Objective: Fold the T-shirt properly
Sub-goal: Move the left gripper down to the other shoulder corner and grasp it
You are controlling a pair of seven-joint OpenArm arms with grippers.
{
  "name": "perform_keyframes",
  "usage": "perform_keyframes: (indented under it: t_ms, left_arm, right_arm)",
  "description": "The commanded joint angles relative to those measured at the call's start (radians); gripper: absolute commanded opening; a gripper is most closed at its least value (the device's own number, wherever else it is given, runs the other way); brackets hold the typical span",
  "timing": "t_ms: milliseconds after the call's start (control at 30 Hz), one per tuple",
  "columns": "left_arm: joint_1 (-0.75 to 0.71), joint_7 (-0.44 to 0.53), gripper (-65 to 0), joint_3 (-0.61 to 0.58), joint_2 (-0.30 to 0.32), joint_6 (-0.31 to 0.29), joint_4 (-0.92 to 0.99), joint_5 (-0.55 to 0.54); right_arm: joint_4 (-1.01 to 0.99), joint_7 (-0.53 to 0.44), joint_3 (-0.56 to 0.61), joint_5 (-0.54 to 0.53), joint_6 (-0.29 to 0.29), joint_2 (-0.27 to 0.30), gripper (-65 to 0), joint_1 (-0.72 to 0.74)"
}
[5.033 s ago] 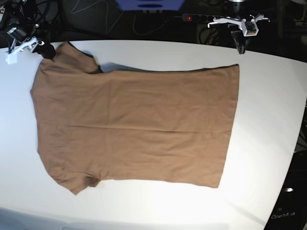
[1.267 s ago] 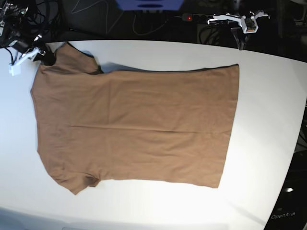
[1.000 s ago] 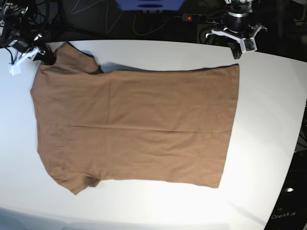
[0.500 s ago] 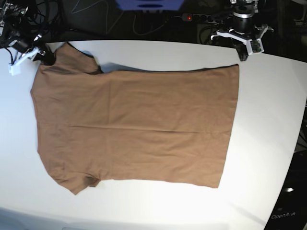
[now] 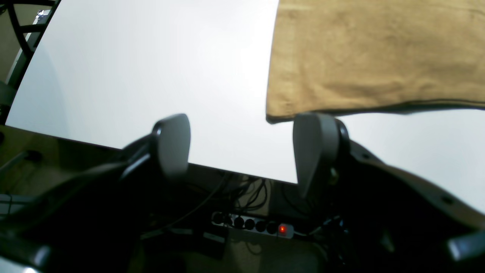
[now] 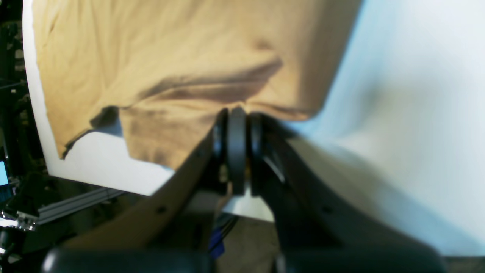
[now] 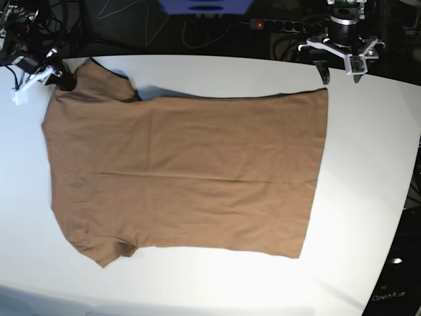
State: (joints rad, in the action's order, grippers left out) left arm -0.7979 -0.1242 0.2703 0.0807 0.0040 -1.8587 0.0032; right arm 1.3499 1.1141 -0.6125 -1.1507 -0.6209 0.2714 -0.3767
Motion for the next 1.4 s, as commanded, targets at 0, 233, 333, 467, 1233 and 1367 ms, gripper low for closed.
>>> perform_keyframes:
  t_ms: [0,233,333,467,1233,1367]
  left_arm:
    - [-0.007,0.024,-23.4,0.002,0.003,0.004,-0.014,-0.004]
    - [-0.001,0.024,-23.4,0.039,0.004,-0.189,-0.014,-0.162]
    - [0.013,0.001,-23.4,0.108,0.004,-0.329,0.003,-0.291]
    - [0.105,-0.214,-23.4,0.238,0.003,-0.468,0.026,-0.388]
    - [0.440,-0.679,-23.3,0.456,0.035,-0.702,0.377,-0.248]
    - [0.435,-0.679,-23.3,0.429,0.035,-0.702,0.377,-0.242]
  right_arm:
    - [0.012,-0.010,0.003,-0.015,-0.006,0.019,-64.7,-0.002]
    - [0.012,-0.010,0.030,-0.015,-0.006,0.021,-64.7,0.000]
    - [0.012,-0.012,0.033,-0.015,-0.006,0.021,-64.7,0.000]
    - [0.012,-0.012,0.033,-0.015,-0.006,0.021,-64.7,0.000]
    - [0.013,-0.012,0.033,0.025,-0.006,0.018,-64.7,0.000]
    - [0.013,-0.012,0.033,0.025,-0.006,0.018,-64.7,0.000]
